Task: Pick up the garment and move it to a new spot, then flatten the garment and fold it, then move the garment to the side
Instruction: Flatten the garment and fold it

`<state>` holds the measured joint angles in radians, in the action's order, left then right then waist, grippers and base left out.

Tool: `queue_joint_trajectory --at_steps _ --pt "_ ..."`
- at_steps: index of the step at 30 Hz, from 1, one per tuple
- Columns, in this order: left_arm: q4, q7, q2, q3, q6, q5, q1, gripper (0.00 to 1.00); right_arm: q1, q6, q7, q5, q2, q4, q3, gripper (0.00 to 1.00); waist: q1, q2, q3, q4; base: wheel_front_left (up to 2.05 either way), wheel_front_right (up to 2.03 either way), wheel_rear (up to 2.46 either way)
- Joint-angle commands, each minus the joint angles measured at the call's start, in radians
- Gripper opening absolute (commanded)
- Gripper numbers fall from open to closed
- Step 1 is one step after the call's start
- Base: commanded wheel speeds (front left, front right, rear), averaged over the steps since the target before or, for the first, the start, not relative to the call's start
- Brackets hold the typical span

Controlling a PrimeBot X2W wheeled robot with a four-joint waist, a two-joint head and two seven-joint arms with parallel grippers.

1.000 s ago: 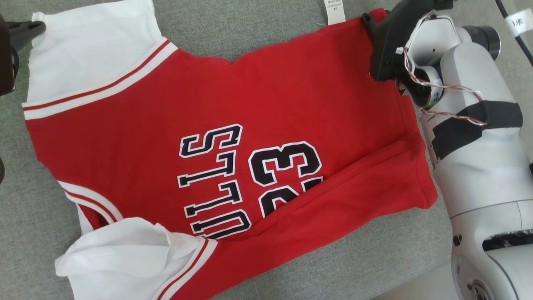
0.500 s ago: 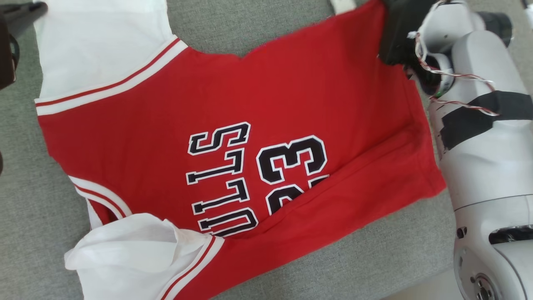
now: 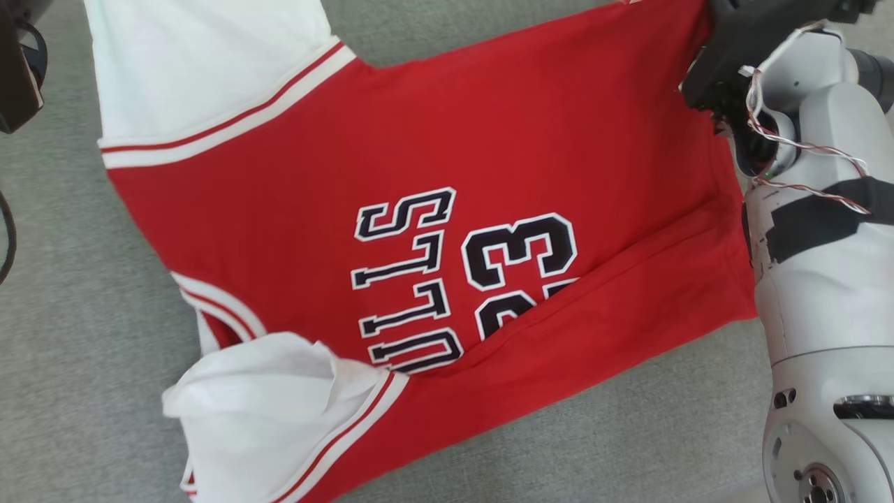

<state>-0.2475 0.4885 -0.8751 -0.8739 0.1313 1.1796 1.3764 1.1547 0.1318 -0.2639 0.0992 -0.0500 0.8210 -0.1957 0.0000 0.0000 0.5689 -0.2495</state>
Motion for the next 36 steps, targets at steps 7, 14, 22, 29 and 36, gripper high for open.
queue_joint_trajectory --at_steps 7,14,22,29,36 --pt "0.090 -0.116 -0.034 -0.038 -0.001 0.091 -0.020 0.00 -0.075 -0.002 0.061 0.086 -0.031 -0.051 -0.003 0.00 0.0000 0.0000 -0.054 0.053 0.00 0.00 0.00" --pt "0.274 -0.234 -0.135 -0.082 -0.001 0.168 -0.136 0.00 -0.225 -0.002 0.064 0.219 -0.102 -0.168 0.028 0.00 0.0000 0.0000 -0.102 0.085 0.00 0.00 0.00" --pt "0.460 -0.396 -0.262 -0.120 -0.001 0.226 -0.323 0.00 -0.431 -0.002 0.028 0.350 -0.172 -0.313 0.023 0.00 0.0000 0.0000 -0.148 0.118 0.00 0.00 0.00" --pt "0.569 -0.526 -0.328 -0.149 -0.019 0.255 -0.469 0.00 -0.586 -0.002 0.027 0.415 -0.206 -0.445 0.037 0.00 0.0000 0.0000 -0.167 0.137 0.00 0.00 0.00" --pt "0.659 -0.642 -0.338 -0.208 -0.059 0.257 -0.614 0.00 -0.740 -0.002 0.029 0.416 -0.227 -0.578 0.051 0.00 0.0000 0.0000 -0.169 0.147 0.00 0.00 0.00"
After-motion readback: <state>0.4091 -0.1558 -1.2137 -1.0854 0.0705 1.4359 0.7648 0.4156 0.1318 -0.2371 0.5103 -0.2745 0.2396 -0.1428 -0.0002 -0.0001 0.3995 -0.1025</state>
